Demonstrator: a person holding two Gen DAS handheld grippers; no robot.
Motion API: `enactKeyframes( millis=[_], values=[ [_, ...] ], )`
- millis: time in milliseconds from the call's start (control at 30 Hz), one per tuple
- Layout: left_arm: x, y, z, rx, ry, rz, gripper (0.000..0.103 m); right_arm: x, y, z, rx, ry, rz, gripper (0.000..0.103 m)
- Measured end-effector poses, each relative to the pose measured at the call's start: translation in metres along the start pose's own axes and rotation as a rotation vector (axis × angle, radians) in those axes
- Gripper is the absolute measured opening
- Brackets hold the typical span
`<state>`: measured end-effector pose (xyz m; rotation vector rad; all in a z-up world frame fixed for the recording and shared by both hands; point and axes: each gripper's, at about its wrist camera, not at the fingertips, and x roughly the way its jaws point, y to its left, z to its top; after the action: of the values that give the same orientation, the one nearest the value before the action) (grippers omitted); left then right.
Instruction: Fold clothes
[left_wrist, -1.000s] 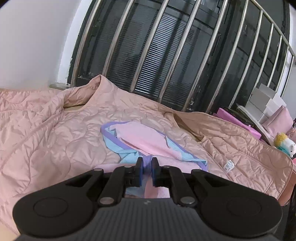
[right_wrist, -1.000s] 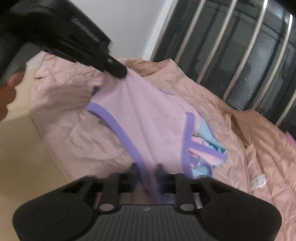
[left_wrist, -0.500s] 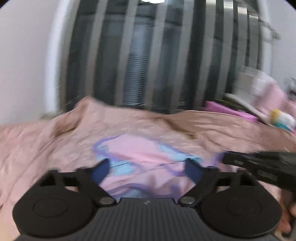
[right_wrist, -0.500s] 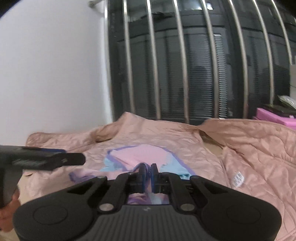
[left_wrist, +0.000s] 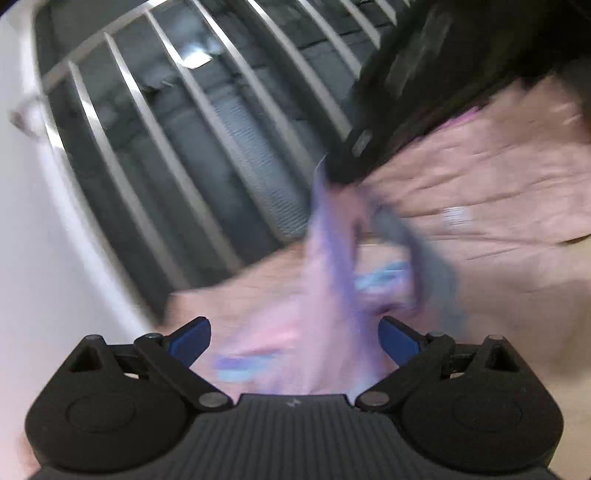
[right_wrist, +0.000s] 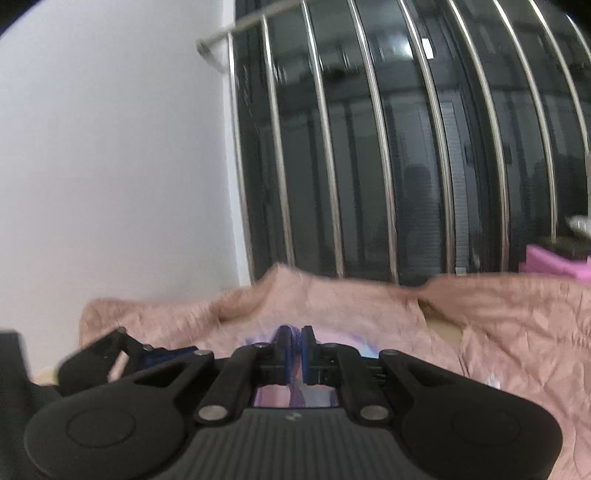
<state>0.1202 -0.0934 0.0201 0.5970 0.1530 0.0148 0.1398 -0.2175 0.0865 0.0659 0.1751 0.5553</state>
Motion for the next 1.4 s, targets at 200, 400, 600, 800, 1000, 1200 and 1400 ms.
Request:
enactKeyframes(
  millis=[200,400,600,800,1000,1200,1400],
  values=[
    [-0.015,0.067,0.006,-0.231,-0.042,0.049,0.102,-0.028,-0.001,0.013,0.038,-0.135,0.040,0.005],
    [0.006,0.118,-0.012,-0.518,0.083,-0.052,0.095,0.005,0.011,0.001,-0.061,0.055,0.010,0.019],
    [0.019,0.148,-0.024,-0.664,0.127,-0.128,0.060,0.019,0.063,-0.020,-0.303,0.123,0.090,0.059],
    [0.018,0.153,-0.024,-0.697,0.118,-0.156,0.056,0.059,0.074,-0.051,-0.402,0.266,-0.044,0.050],
    [0.021,0.154,-0.025,-0.731,0.121,-0.222,0.056,0.062,0.099,-0.072,-0.535,0.178,-0.119,0.049],
    [0.027,0.159,-0.030,-0.756,0.167,-0.201,0.056,0.055,0.107,-0.072,-0.680,0.062,-0.284,0.030],
    [0.026,0.160,-0.032,-0.768,0.170,-0.207,0.056,0.047,0.103,-0.066,-0.706,-0.016,-0.395,0.030]
  ],
)
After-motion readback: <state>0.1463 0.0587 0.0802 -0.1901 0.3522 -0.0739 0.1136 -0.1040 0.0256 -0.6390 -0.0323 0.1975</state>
